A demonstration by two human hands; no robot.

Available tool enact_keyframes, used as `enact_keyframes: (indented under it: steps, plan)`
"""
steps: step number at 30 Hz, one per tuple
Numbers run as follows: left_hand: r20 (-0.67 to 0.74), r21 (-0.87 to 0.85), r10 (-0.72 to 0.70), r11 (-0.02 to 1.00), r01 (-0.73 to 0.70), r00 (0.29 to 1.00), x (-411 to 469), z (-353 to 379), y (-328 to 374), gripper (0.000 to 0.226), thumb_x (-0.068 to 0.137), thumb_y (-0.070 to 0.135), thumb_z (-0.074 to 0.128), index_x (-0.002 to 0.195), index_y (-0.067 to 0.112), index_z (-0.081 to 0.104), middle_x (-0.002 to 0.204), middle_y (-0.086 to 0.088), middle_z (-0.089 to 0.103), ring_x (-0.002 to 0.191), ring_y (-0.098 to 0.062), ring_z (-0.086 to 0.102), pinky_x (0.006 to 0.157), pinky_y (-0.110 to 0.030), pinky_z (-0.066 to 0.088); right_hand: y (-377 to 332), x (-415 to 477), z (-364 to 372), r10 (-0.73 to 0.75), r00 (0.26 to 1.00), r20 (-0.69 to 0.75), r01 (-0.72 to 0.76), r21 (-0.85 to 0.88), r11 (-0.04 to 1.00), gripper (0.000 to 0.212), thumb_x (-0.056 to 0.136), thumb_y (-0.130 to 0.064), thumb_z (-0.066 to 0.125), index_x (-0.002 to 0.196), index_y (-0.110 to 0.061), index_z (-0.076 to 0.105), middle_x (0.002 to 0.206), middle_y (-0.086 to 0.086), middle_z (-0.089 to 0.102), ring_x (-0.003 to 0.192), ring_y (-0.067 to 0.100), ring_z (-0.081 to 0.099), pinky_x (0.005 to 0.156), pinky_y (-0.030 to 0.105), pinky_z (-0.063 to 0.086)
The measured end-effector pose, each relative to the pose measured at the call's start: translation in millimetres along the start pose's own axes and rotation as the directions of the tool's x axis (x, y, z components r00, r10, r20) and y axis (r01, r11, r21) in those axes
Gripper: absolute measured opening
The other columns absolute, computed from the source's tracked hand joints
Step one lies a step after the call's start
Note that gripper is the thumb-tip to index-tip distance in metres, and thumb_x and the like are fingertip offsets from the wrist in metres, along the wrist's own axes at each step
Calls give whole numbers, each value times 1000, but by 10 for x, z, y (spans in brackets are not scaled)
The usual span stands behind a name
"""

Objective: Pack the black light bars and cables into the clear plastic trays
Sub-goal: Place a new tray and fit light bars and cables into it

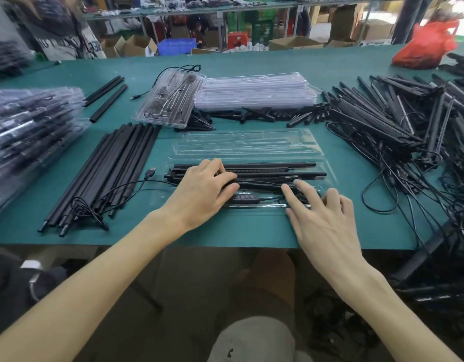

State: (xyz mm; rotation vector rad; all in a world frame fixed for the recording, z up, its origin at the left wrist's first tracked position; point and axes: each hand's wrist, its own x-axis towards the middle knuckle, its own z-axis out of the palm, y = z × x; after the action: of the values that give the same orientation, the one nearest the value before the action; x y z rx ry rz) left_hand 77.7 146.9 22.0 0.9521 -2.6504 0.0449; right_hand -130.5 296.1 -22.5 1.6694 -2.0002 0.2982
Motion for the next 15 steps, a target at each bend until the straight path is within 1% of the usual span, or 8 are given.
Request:
enact_keyframes:
  steps: [2, 4, 7, 9, 12, 15]
  plan:
    - [-8, 12, 27, 1000, -27, 1000, 3, -15, 26, 40, 105, 40, 44, 133, 20, 62, 109, 2, 59, 106, -22, 53, 98, -40, 40, -1, 0, 1, -10, 1000, -7, 10, 0, 1000, 48, 103, -36, 37, 147, -22, 51, 143, 0, 57, 95, 32, 46, 87, 44, 37]
    - [15, 28, 73, 997, -73, 997, 5, -8, 65, 42, 106, 43, 40, 140, 25, 57, 112, 5, 60, 108, -19, 52, 99, -40, 40, 1, -1, 2, -8, 1000, -10, 8, 2, 1000, 48, 104, -36, 37, 148, -22, 50, 143, -2, 57, 95, 32, 46, 86, 44, 38]
    - [49, 33, 125, 991, -126, 991, 16, 18, 110, 43, 106, 42, 38, 144, 27, 54, 115, 2, 57, 108, -19, 51, 94, -39, 43, -4, -4, 6, -2, 1000, -7, 3, 11, 1000, 49, 104, -36, 36, 148, -21, 48, 143, -2, 57, 96, 32, 47, 87, 44, 39]
    - [47, 58, 130, 989, -133, 990, 36, 21, 134, 46, 106, 43, 36, 143, 25, 55, 117, -1, 55, 108, -19, 49, 90, -39, 44, -5, -5, 8, -4, 1000, 1, 4, 11, 1000, 49, 103, -36, 37, 149, -21, 48, 144, -2, 56, 97, 32, 47, 88, 44, 39]
    - [71, 120, 135, 982, -143, 988, 67, 33, 182, 55, 104, 51, 25, 143, 23, 53, 121, -1, 50, 110, -19, 46, 88, -38, 44, 0, -13, 7, -5, 1000, 11, 5, 4, 1000, 50, 104, -36, 37, 150, -21, 46, 145, -2, 55, 98, 32, 47, 89, 45, 39]
    - [119, 190, 107, 973, -128, 987, 93, 84, 221, 58, 104, 53, 15, 146, 25, 45, 125, 2, 44, 112, -17, 40, 94, -40, 40, -7, 2, -17, 3, 1000, 25, -3, 0, 1000, 52, 104, -37, 34, 153, -24, 40, 143, -3, 56, 98, 31, 47, 89, 44, 38]
